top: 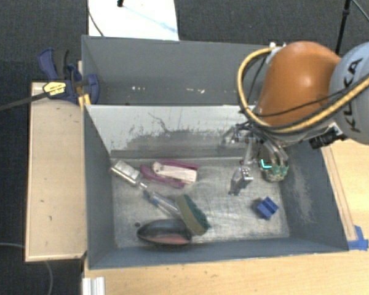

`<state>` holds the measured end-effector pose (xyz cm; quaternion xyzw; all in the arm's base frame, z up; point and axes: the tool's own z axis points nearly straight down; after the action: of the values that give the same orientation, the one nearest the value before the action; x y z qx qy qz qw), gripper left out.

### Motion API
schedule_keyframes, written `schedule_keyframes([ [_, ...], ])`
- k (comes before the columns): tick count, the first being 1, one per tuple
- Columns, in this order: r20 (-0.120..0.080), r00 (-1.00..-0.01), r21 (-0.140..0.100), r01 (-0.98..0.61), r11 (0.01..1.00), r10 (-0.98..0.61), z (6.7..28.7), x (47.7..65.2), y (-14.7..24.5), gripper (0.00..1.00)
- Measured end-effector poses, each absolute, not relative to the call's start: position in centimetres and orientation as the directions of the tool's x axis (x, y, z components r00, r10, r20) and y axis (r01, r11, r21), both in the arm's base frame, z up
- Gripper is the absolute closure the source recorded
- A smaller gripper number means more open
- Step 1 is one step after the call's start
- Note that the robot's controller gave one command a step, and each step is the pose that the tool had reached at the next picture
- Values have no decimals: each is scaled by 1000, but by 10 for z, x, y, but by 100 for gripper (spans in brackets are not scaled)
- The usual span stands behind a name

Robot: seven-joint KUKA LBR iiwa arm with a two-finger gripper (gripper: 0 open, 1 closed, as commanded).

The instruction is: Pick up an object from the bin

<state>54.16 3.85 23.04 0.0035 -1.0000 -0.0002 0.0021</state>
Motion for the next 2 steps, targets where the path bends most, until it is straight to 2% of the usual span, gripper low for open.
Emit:
schedule_keyframes([
  [1, 4, -989, 2, -149, 989, -149, 117, 570, 96, 0],
  [2, -1, -989, 0, -147, 989, -147, 73, 590, 71, 0],
])
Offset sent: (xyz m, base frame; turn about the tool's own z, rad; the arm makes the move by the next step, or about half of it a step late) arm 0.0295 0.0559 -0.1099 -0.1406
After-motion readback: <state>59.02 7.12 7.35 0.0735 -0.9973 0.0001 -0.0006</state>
